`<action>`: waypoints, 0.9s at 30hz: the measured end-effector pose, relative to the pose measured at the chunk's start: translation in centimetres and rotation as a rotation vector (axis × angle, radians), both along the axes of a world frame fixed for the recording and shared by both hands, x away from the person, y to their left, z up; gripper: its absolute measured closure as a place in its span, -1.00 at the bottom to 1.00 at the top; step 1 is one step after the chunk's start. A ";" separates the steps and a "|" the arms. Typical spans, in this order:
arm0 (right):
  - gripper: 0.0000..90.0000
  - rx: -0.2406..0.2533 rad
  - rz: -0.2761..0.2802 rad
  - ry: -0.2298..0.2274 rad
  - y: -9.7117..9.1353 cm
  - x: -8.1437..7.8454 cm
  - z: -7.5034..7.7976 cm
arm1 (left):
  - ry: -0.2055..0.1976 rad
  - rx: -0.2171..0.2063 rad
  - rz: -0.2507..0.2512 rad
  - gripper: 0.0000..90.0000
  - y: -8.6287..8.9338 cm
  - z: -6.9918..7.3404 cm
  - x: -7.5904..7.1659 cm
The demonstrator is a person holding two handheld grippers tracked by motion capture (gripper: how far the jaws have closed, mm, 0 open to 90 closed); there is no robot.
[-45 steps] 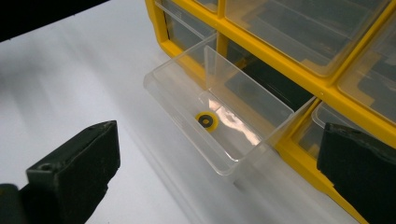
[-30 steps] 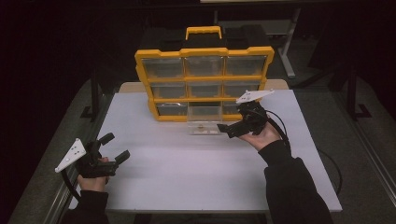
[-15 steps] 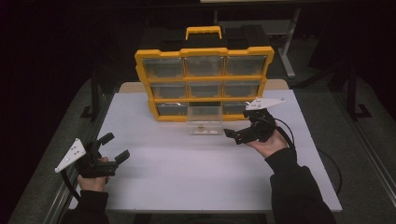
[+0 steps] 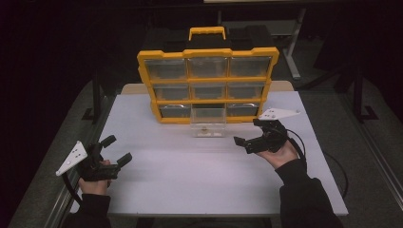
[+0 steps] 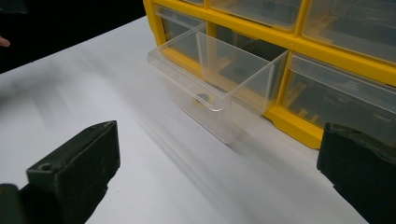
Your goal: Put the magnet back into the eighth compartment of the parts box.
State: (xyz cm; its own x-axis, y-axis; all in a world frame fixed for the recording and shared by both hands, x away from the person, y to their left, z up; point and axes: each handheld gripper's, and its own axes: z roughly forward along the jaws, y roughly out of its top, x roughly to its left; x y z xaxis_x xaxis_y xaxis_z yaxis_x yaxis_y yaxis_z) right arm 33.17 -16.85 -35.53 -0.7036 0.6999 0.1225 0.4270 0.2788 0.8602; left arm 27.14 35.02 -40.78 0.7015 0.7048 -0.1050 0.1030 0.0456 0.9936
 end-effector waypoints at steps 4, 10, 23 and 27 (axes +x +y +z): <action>-1.00 -0.006 -0.003 -0.015 -0.3 -0.5 -0.5 | 0.002 0.003 -0.001 -0.99 0.0 0.0 0.0; -1.00 0.015 -0.017 -0.022 -1.1 -1.2 -1.6 | 0.000 0.002 -0.002 -0.99 0.0 0.0 0.0; -1.00 0.066 -0.078 -0.055 -3.4 -2.8 -3.0 | -0.004 -0.003 0.000 -0.99 0.0 0.1 -0.1; -1.00 0.069 -0.101 -0.061 -4.1 -3.3 -3.7 | -0.006 -0.004 0.000 -0.99 0.0 0.1 -0.1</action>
State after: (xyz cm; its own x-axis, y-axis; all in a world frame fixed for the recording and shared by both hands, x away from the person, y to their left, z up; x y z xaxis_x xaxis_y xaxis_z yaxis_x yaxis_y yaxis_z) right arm 29.83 -20.98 -39.21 -0.6373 0.7592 0.1321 0.3964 0.1759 0.9011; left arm 27.03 35.00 -40.70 0.7024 0.7042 -0.1037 0.0973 0.0493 0.9940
